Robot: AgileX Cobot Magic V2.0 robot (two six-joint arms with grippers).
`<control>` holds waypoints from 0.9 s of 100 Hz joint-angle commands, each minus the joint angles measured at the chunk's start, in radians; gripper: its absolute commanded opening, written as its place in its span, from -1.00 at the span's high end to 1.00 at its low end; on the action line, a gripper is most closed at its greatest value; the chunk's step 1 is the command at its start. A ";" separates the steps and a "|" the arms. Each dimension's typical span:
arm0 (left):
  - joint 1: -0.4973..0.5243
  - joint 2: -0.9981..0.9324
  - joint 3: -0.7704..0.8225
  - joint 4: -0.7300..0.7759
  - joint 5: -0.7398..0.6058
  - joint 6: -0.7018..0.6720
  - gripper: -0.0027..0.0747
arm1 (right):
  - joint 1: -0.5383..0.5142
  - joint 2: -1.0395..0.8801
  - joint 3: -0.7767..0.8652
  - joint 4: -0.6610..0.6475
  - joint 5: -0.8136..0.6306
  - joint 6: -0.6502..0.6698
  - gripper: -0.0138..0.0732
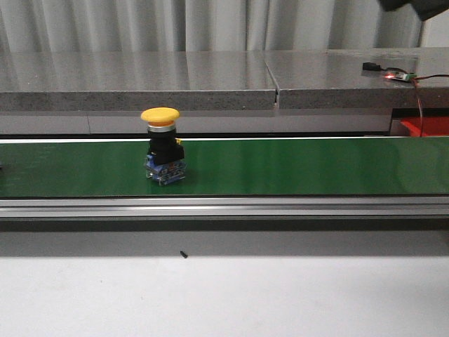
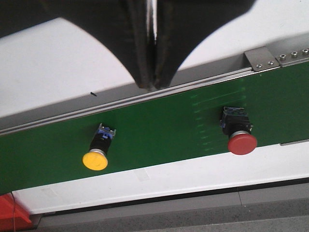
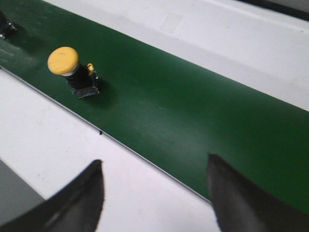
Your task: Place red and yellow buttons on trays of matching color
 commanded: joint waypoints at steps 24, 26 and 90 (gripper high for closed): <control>-0.008 0.006 -0.024 -0.013 -0.066 -0.009 0.98 | 0.085 0.245 -0.258 0.017 0.087 -0.024 -0.80; -0.008 0.006 -0.024 -0.013 -0.066 -0.009 0.98 | 0.090 0.254 -0.268 0.017 0.093 -0.031 -0.80; -0.008 0.006 -0.024 -0.013 -0.066 -0.009 0.98 | 0.263 0.567 -0.417 0.018 0.053 -0.140 -0.80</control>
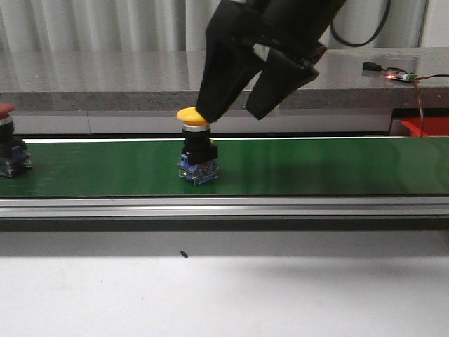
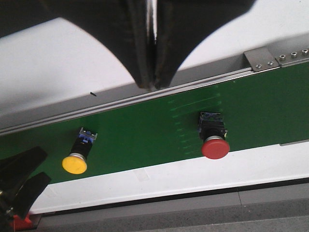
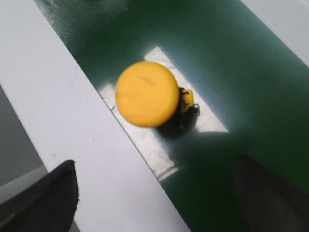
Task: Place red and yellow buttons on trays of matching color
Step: 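Lower the right gripper onto the yellow button and grasp it, then carry the yellow button into the yellow tray and release it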
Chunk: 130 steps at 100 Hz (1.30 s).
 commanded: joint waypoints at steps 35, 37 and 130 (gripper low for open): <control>-0.008 0.006 -0.024 -0.013 -0.066 -0.009 0.98 | 0.023 0.033 -0.035 0.033 -0.188 -0.045 -0.64; -0.008 0.006 -0.024 -0.013 -0.066 -0.009 0.98 | 0.023 0.033 -0.035 0.033 -0.189 -0.045 -0.57; -0.008 0.006 -0.024 -0.013 -0.066 -0.009 0.98 | -0.207 -0.333 0.275 0.083 -0.283 -0.060 0.26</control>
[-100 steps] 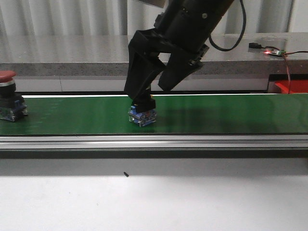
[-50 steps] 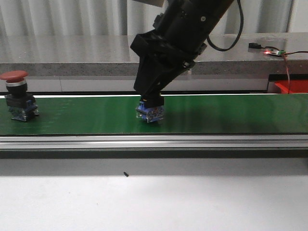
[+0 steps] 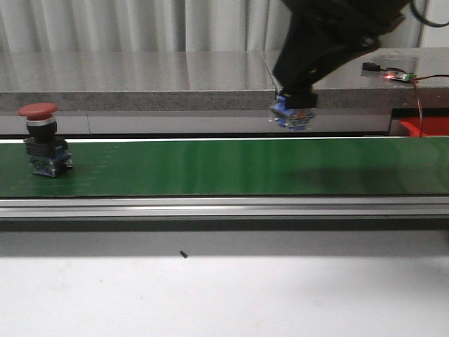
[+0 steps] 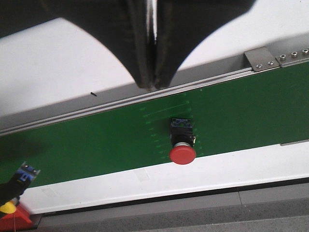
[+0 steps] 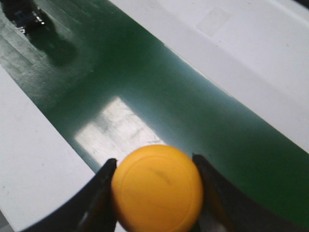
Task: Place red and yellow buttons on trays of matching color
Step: 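Carry the yellow button into the yellow tray and release it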
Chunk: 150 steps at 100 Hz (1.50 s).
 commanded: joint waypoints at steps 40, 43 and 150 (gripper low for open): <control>-0.008 0.007 -0.024 -0.013 -0.066 -0.009 0.98 | -0.446 -0.210 0.120 0.031 -0.043 0.035 0.26; -0.008 0.007 -0.024 -0.013 -0.066 -0.009 0.98 | -0.474 -0.210 0.120 0.032 -0.046 0.036 0.26; -0.008 0.007 -0.024 -0.013 -0.066 -0.009 0.98 | -0.959 0.055 0.121 0.076 -0.230 0.219 0.26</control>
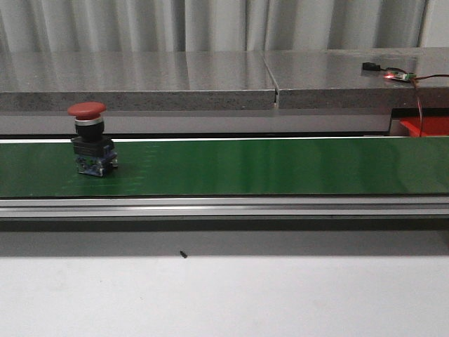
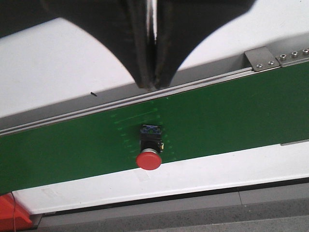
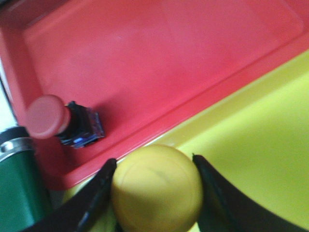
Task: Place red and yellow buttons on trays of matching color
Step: 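Carry the yellow button into the yellow tray and release it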
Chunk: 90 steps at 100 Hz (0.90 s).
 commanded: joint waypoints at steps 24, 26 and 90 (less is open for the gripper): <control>-0.008 0.007 -0.024 -0.013 -0.066 -0.009 0.98 | -0.009 0.065 -0.026 0.028 -0.091 0.001 0.26; -0.008 0.007 -0.024 -0.013 -0.066 -0.009 0.98 | -0.009 0.071 -0.026 0.028 -0.094 0.001 0.26; -0.008 0.007 -0.024 -0.013 -0.066 -0.009 0.98 | -0.007 0.145 -0.026 0.030 -0.050 -0.035 -0.66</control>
